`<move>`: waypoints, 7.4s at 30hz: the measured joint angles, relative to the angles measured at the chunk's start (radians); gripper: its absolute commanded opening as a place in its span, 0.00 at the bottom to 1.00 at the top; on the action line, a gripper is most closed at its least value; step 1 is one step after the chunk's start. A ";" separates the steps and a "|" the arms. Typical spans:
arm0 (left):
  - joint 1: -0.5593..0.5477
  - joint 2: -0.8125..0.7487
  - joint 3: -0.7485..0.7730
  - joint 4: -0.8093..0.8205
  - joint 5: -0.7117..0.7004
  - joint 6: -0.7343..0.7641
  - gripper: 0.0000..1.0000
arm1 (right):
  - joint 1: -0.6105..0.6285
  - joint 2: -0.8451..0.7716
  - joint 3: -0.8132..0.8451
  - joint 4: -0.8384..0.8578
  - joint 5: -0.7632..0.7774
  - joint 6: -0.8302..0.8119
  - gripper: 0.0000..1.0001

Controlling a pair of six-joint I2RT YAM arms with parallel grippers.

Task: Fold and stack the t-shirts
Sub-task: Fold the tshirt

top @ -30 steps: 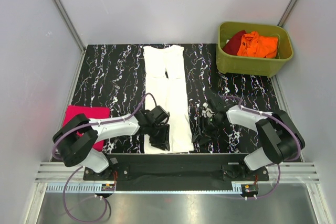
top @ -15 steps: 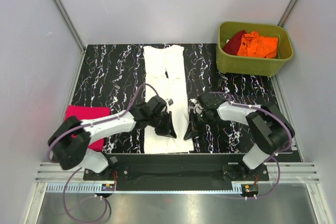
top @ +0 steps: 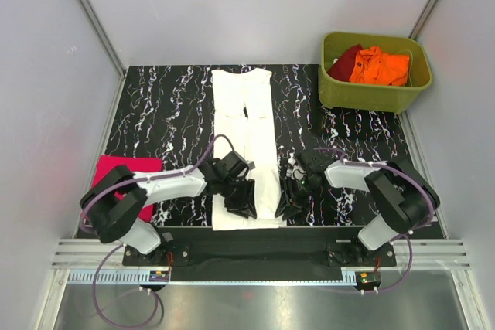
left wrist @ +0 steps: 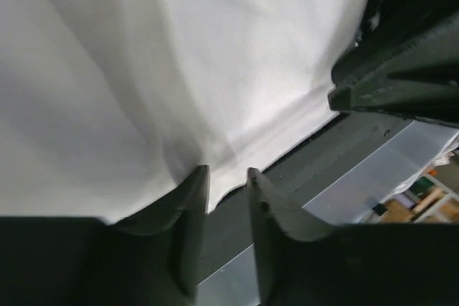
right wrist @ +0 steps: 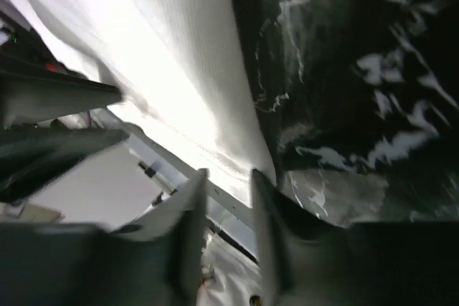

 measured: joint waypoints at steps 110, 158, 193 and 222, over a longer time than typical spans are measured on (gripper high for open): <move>0.684 0.315 0.612 -0.246 -0.089 0.071 0.00 | -0.251 0.704 1.339 -0.536 0.145 -0.227 0.00; 0.685 0.385 0.893 -0.257 -0.205 0.247 0.37 | -0.376 0.956 1.763 -0.665 0.087 -0.240 0.75; 0.650 0.628 0.790 0.126 0.066 0.259 0.26 | -0.318 0.906 1.333 0.026 -0.054 0.000 0.07; 0.597 0.291 0.214 0.176 0.161 0.169 0.00 | -0.218 0.636 0.908 -0.241 -0.198 -0.260 0.00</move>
